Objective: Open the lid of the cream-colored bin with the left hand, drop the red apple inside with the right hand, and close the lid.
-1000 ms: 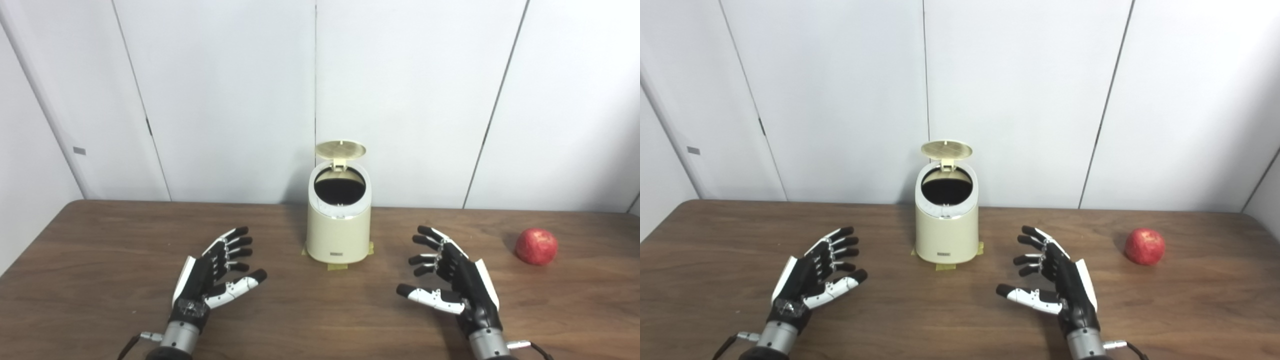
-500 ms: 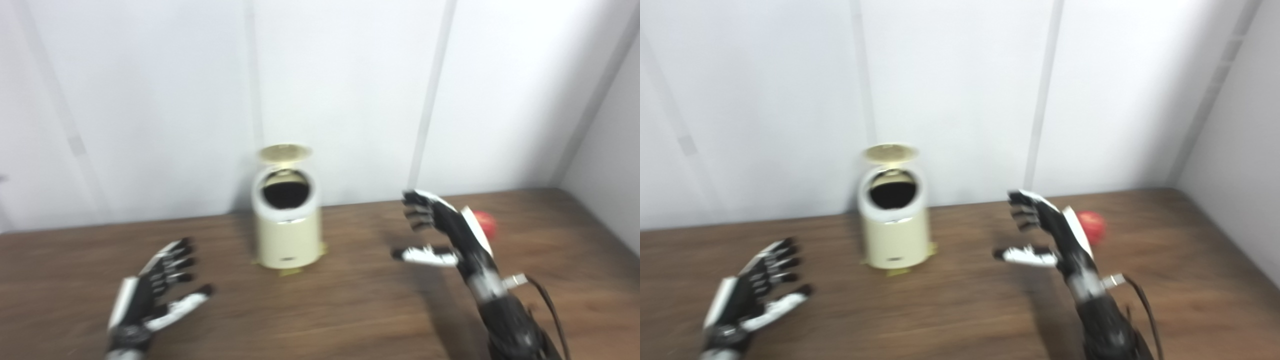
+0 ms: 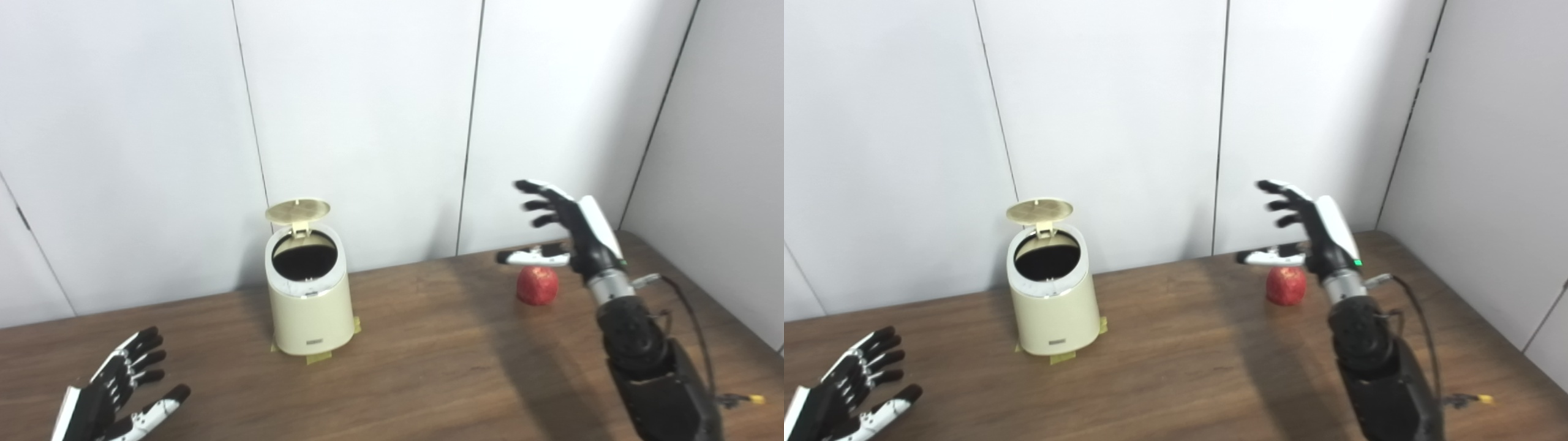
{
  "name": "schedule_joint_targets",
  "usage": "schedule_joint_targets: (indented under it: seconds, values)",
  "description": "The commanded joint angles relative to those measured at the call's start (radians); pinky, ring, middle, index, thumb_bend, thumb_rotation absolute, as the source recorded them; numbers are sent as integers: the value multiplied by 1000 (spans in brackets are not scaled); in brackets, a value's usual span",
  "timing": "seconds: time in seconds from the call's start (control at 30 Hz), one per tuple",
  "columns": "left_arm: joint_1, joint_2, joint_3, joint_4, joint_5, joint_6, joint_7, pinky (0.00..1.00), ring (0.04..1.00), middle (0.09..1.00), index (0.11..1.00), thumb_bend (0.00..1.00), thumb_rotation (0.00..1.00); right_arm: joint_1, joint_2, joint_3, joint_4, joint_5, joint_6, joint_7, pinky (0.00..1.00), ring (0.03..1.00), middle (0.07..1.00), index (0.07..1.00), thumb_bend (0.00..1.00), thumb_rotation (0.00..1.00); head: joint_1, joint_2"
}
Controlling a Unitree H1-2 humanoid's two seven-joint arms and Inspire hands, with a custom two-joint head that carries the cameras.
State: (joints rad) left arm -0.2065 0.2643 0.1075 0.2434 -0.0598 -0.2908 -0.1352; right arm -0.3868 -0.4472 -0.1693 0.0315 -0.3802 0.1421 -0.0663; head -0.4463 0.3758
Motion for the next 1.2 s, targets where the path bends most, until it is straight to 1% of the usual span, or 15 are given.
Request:
schedule_joint_targets:
  seconds: [0.0,0.1,0.17,0.27,0.3,0.37,0.47,0.53,0.6,0.73,0.8,0.83,0.97,1.1,1.17]
  values:
    - [-16,5,5,7,-33,-9,-13,721,816,847,865,700,77,-34,-49,-11,-14,-15,32,2,736,848,875,830,811,231,-3,0]
    - [-17,5,6,11,-44,-13,-21,723,818,844,861,689,57,-31,-86,-4,18,6,61,42,763,873,899,858,822,233,-9,1]
    - [-17,6,8,11,-43,-15,-23,725,819,843,858,682,50,-29,-100,-3,38,28,68,64,786,894,917,878,829,226,-10,2]
    - [-16,9,8,8,-29,-13,-17,718,810,835,852,690,80,-28,-114,-4,83,64,101,103,863,937,940,910,821,199,-12,4]
    - [-15,10,8,8,-29,-12,-17,712,806,832,849,698,98,-27,-121,-1,96,72,111,118,866,937,941,911,826,199,-12,4]
    - [-14,11,9,2,-30,-7,-17,698,798,829,845,716,131,-27,-136,10,120,79,121,144,904,955,953,921,822,199,-10,6]
    - [-13,11,10,-1,-30,-3,-17,703,804,834,844,730,166,-29,-155,26,158,93,127,184,925,964,952,945,834,246,-10,8]
    - [-14,11,11,4,-32,-7,-19,708,805,835,848,710,129,-30,-162,29,178,110,121,198,942,968,951,947,863,249,-10,8]
    - [-15,11,9,3,-32,-7,-20,712,807,834,848,705,119,-33,-168,35,204,119,118,208,944,970,952,944,875,240,-12,9]
    - [-18,6,8,3,-39,-1,-23,710,811,835,847,709,106,-40,-165,38,247,145,113,217,929,962,957,947,891,212,-16,10]
    - [-21,4,8,5,-44,0,-26,707,811,834,848,705,96,-42,-166,51,266,137,105,212,918,957,957,950,887,210,-15,10]
    - [-22,3,8,5,-46,0,-27,706,810,831,847,703,88,-42,-167,57,272,133,102,210,938,963,954,950,878,208,-15,10]
    - [-21,3,5,-5,-37,14,-25,728,814,835,850,698,98,-48,-162,83,306,108,85,178,958,955,933,942,861,187,-14,11]
    - [-16,3,3,-25,-26,27,-20,721,807,831,850,706,116,-62,-155,107,352,86,61,144,954,941,908,929,861,209,-8,13]
    - [-14,2,3,-31,-22,29,-17,703,798,824,843,707,112,-70,-148,111,379,88,39,131,914,920,897,919,858,206,-8,13]
